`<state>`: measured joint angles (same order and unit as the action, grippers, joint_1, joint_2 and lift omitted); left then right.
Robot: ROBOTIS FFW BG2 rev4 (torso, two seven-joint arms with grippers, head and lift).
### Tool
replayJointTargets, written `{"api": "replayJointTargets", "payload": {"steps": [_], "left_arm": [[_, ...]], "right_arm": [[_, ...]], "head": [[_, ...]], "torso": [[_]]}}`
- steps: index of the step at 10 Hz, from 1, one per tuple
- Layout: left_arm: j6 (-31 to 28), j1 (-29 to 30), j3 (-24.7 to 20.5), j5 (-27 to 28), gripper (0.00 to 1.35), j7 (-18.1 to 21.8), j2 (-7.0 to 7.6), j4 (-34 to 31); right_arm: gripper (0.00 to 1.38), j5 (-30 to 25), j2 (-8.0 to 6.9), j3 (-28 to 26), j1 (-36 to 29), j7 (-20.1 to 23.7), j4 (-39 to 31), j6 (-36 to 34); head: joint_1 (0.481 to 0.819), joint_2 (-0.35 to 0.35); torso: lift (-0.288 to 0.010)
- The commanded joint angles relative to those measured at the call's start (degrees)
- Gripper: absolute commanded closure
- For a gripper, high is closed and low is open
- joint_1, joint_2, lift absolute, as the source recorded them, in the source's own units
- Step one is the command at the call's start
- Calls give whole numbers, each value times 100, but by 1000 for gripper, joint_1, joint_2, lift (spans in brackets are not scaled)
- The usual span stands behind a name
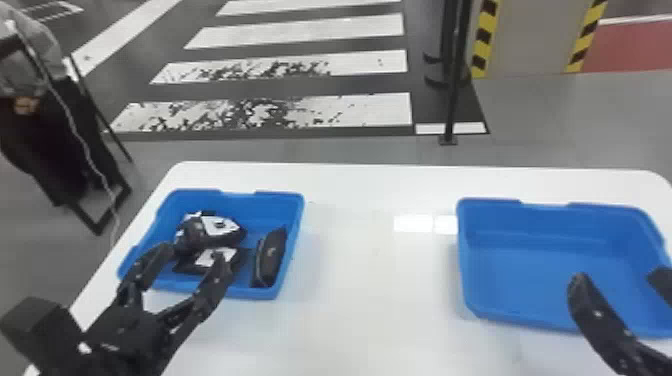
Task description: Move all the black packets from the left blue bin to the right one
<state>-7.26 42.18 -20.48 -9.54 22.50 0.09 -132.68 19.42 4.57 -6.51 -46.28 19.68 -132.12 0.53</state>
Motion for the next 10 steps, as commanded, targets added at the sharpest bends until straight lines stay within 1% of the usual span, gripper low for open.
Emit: {"api": "replayJointTargets", "payload": {"steps": [1,5,6,8,9,10], "left_arm": [[-19,-14,26,-6,358,0,-24,0],[-89,-14,71,-52,358,0,-24,0],[-286,-42,71,-63,360,0,-24,0],[-609,-295,60,-155,372,0,-24,0],[-1130,-478,83,-303,372,0,0,0],[-1706,-731,26,-326,378,0,26,0]], "right_arm": [[165,-148,0,-11,-26,-43,-84,-10],[163,-114,0,-11,-40,-69,-98,-24],[163,-91,0,0,-40,-69,-84,-24],[165,-68,0,0,-40,-69,-70,-39],[167,-57,0,0,-40,-69,-70,-81],[167,-23,0,0,-40,-60,-70,-95]], "head": [[695,168],[695,157],[695,157],[695,157],[695,156],[695,152]], "torso": [[-150],[-150],[-150],[-150],[-150],[-150]]}}
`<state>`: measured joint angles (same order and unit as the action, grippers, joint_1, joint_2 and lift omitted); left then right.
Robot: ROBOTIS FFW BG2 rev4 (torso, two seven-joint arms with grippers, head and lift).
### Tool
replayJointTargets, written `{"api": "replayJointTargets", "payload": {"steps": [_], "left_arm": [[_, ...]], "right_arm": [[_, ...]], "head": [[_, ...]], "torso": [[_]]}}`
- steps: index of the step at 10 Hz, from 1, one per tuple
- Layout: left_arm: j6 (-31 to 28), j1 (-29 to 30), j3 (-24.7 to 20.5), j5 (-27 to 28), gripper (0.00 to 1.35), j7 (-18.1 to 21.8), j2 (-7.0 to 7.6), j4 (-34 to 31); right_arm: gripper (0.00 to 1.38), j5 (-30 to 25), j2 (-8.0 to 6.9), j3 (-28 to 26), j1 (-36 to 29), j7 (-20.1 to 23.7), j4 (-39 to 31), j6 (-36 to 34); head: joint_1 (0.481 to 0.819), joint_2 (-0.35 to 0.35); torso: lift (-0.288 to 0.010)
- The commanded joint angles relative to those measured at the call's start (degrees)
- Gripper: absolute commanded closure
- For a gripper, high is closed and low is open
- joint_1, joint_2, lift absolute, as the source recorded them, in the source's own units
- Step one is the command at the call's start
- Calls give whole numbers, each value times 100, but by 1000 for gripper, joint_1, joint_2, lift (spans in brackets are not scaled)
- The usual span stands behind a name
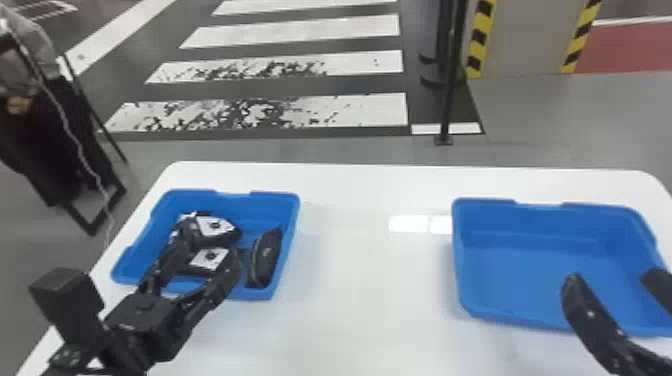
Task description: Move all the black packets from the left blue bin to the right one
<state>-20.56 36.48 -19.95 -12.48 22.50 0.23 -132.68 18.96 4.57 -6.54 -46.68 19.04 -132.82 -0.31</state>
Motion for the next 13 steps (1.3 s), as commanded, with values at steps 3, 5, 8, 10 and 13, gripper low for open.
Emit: {"api": "replayJointTargets", "payload": {"steps": [3,5,8,10,13], "left_arm": [[-1811,-793,-245,26,395,-35,65,56],[-2795,-1412,-153,-100,410,-35,302,422],[-3765,-2410,-108,-420,421,-26,592,1153],[-4384,-2889,-39,-785,421,53,812,1631],[-5397,-3254,18,-785,429,26,935,1884]], "right_arm": [[168,35,0,3,0,3,0,-39],[167,47,0,26,28,3,14,-39],[168,81,0,60,70,3,57,-39],[168,81,0,71,84,3,85,-39],[168,161,-9,94,98,3,113,-39]], "head": [[695,158],[695,169],[695,151],[695,143],[695,110]], "torso": [[-150],[-150],[-150],[-150],[-150]]}}
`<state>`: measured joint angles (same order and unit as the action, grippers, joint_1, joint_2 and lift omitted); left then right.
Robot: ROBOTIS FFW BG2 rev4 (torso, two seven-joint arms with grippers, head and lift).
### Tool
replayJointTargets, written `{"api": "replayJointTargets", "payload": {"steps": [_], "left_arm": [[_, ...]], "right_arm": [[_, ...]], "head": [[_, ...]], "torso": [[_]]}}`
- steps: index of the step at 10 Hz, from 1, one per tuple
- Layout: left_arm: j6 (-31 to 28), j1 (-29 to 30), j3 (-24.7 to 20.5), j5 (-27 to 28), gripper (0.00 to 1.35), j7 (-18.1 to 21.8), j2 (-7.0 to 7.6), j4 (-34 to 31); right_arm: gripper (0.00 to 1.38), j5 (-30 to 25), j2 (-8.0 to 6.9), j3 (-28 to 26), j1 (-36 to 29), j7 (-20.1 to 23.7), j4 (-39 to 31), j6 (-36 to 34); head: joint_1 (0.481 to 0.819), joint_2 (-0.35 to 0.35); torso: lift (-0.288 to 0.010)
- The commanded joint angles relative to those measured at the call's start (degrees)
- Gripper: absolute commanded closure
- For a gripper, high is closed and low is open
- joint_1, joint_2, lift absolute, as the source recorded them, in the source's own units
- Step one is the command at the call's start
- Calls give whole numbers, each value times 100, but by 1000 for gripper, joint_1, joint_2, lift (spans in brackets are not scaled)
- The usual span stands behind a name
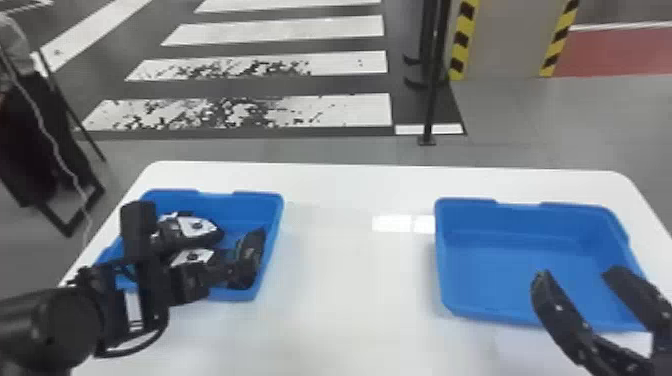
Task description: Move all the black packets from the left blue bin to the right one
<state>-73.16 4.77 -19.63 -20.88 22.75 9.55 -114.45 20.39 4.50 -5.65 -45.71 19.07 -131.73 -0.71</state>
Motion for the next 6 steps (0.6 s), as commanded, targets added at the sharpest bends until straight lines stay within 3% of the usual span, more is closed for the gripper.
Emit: {"api": "replayJointTargets", "payload": {"steps": [1,3,4,6], "left_arm": [[-320,-168,-13,180,433,-25,3,76],[-277,-337,-13,249,443,-77,3,329],[-207,-435,-13,283,515,-77,3,526],[-179,-562,-2,340,823,-60,38,751]], "right_arm": [[168,29,-1,5,16,0,17,1],[170,75,-10,16,16,9,46,1],[170,75,-10,16,30,9,60,-13],[170,86,-10,28,44,9,74,1]], "head": [[695,112],[695,122],[695,129],[695,134]], "torso": [[-150],[-150],[-150],[-150]]}}
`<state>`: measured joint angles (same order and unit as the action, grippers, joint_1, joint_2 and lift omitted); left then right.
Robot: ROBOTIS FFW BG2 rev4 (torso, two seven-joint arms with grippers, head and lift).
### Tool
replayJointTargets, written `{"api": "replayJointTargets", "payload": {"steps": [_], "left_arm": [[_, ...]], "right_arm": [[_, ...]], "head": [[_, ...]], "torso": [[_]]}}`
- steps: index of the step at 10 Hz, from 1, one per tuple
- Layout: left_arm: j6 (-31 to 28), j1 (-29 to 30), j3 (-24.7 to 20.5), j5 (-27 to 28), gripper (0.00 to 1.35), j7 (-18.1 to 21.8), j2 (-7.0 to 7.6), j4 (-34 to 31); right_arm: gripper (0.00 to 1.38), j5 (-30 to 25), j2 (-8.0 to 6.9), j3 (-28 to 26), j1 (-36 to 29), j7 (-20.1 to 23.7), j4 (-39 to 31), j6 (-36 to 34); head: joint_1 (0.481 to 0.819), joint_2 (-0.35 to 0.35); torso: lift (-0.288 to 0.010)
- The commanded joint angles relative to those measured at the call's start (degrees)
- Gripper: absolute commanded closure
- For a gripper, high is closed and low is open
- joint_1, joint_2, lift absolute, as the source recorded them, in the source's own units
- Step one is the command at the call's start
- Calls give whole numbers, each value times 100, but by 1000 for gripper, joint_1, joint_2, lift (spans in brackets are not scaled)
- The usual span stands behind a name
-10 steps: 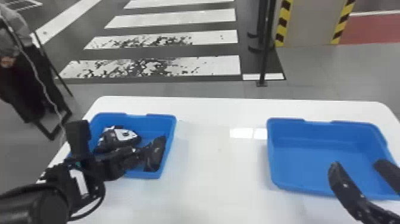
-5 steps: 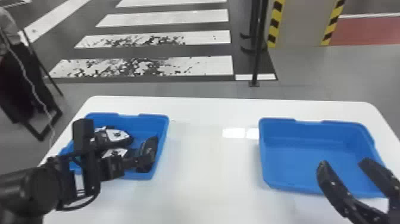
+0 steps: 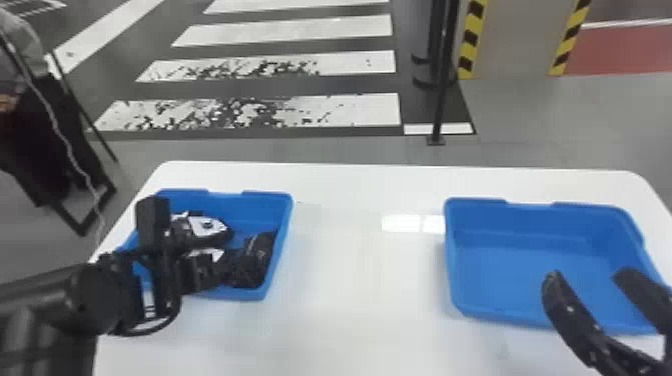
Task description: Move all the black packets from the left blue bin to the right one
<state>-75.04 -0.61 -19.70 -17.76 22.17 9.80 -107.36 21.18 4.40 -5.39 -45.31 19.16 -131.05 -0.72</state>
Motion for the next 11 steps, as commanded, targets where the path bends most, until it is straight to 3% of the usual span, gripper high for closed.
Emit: {"api": "replayJointTargets", "payload": {"steps": [1,2,5,7,9,11], "left_arm": [[51,-52,153,165,1073,59,101,42],[276,-38,267,200,1199,85,163,28],[417,103,233,440,1202,200,163,-408],[389,511,176,394,1202,261,154,-1337],[445,989,165,280,1202,349,31,-2307],[979,1242,462,-86,1202,455,-48,-2588]], "right_arm": [[170,18,0,2,3,0,20,2],[170,30,0,2,3,9,20,2],[170,41,0,2,3,18,6,2],[170,87,0,2,3,35,-9,2],[167,224,0,47,45,106,-107,-82],[165,384,9,93,186,290,-219,-419]], "head": [[695,138],[695,139],[695,143],[695,147],[695,138],[695,108]], "torso": [[-150],[-150],[-150],[-150],[-150],[-150]]}}
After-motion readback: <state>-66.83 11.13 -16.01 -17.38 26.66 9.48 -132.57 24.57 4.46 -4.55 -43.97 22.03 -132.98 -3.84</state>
